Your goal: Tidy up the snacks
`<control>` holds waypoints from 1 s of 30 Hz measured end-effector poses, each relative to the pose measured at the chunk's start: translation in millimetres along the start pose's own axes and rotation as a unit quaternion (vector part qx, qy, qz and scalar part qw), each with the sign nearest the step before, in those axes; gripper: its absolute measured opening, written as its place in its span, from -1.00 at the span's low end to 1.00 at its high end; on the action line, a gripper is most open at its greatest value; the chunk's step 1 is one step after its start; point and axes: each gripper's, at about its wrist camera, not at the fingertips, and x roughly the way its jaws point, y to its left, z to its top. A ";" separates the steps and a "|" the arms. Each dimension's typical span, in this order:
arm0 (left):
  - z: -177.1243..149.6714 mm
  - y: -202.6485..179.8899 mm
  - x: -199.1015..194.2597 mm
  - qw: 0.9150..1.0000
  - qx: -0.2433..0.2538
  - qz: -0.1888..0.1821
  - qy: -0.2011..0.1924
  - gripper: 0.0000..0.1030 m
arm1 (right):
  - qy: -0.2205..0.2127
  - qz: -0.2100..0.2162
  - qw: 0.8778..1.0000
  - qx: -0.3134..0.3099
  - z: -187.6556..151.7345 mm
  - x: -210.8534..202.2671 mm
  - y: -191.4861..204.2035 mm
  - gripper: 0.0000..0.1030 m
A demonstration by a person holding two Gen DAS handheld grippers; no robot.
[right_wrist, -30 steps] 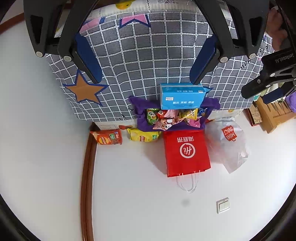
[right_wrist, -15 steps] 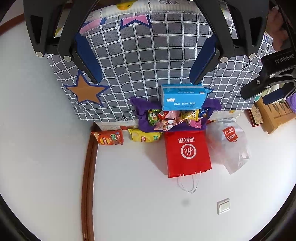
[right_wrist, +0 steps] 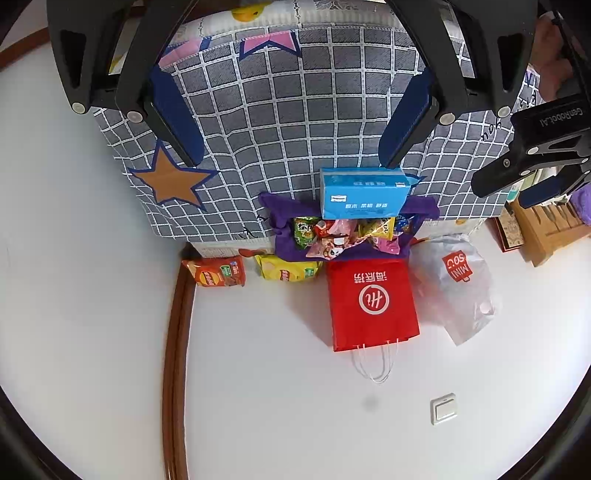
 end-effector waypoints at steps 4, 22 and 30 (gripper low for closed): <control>-0.1 -0.2 0.0 1.000 0.000 0.000 0.001 0.96 | -0.002 0.000 1.000 -0.002 0.3 -0.6 -0.2 0.84; 0.0 0.2 -0.4 1.000 0.001 -0.002 0.000 0.96 | -0.008 0.002 1.000 -0.004 0.3 -7.4 0.0 0.84; -0.1 0.1 -1.2 1.000 0.000 -0.001 0.000 0.96 | -0.009 0.003 1.000 -0.004 0.6 -8.6 0.5 0.84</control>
